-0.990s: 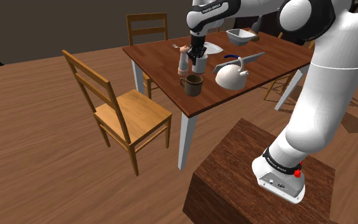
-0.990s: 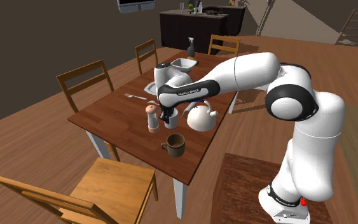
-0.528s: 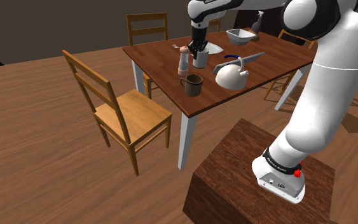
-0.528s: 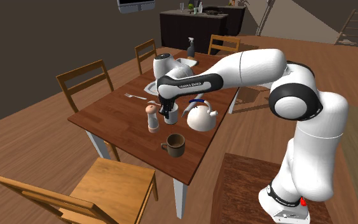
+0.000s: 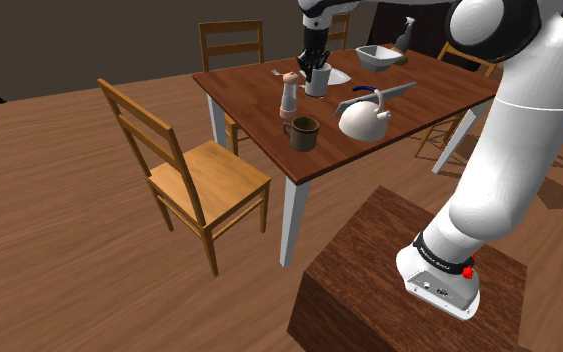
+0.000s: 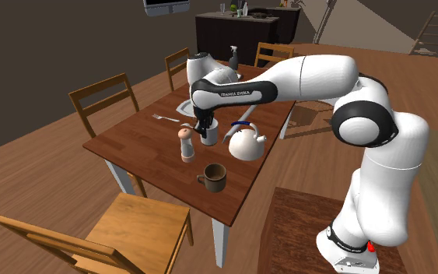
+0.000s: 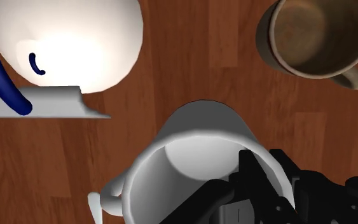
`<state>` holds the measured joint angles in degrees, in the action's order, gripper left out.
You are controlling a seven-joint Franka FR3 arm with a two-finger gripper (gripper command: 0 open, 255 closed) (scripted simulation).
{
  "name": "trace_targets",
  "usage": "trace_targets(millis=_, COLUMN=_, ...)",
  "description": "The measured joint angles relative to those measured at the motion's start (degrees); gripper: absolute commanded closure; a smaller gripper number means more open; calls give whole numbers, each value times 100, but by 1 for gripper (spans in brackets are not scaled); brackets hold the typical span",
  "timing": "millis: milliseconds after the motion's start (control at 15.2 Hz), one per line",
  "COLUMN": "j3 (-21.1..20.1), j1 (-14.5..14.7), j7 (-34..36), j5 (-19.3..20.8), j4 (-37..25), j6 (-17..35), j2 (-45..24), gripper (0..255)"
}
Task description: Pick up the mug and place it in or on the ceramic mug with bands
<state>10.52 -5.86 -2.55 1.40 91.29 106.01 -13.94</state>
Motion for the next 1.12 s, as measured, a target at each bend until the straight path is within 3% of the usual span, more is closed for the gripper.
trace_targets(millis=264, j3=2, j1=-4, j7=-14, j5=-2, j4=-270, j6=-274, j2=3, gripper=255)
trace_targets(millis=1122, j3=-498, j1=717, j7=1234, j5=270, j4=1201, j6=-268, j2=1407, gripper=255)
